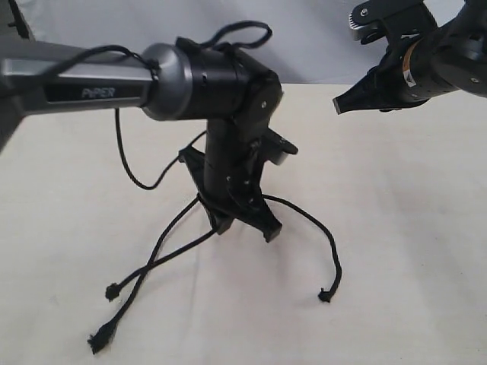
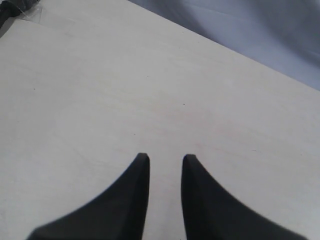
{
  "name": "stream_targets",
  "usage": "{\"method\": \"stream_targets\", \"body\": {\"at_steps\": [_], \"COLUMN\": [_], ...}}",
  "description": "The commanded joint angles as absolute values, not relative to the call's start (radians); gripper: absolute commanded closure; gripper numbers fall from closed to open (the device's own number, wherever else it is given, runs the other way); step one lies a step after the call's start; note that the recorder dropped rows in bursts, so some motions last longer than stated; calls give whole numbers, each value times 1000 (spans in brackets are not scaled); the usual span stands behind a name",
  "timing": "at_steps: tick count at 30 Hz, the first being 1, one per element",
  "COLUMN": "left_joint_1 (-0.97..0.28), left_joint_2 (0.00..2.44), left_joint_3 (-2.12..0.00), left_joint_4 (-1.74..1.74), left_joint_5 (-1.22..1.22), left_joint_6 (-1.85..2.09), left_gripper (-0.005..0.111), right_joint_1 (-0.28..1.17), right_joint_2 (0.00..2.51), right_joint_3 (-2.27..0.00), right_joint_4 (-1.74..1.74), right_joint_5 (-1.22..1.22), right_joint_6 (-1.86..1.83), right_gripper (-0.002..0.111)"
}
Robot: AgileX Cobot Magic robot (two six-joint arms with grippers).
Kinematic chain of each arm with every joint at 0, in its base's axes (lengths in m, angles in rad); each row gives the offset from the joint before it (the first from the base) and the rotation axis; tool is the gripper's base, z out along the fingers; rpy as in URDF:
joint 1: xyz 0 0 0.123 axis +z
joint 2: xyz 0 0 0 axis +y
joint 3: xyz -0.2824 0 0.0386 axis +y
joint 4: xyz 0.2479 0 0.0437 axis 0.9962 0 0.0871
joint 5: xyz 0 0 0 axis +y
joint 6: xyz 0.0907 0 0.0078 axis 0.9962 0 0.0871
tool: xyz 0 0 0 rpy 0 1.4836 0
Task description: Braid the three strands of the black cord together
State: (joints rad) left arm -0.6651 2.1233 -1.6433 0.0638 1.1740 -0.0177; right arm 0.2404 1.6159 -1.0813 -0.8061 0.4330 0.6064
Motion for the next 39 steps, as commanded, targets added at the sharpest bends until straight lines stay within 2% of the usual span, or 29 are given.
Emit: {"method": "stream_targets", "body": {"at_steps": [1, 4, 11, 17, 27, 39], "left_joint_1": [-597, -546, -434, -406, -427, -574], "left_joint_2": [2081, 2081, 2081, 2081, 2081, 2063], "left_joint_3": [-1643, -1625, -1476, -1352, -1269, -1268], "left_joint_4": [87, 163, 249, 251, -9, -132], "left_joint_5": [1193, 1138, 833, 655, 768, 847], "left_joint_6": [38, 82, 92, 113, 129, 180], "left_gripper": [107, 107, 107, 107, 107, 107], "right_joint_1": [234, 234, 234, 234, 234, 234], "right_joint_2": [1610, 1610, 1610, 1610, 1610, 1610], "right_joint_3": [-1080, -1080, -1080, -1080, -1080, -1080], "right_joint_4": [-809, -809, -809, -804, -777, -767], "right_joint_5": [428, 428, 419, 420, 386, 371], "right_joint_6": [606, 606, 606, 608, 617, 617], "right_gripper": [85, 85, 85, 85, 85, 85]}}
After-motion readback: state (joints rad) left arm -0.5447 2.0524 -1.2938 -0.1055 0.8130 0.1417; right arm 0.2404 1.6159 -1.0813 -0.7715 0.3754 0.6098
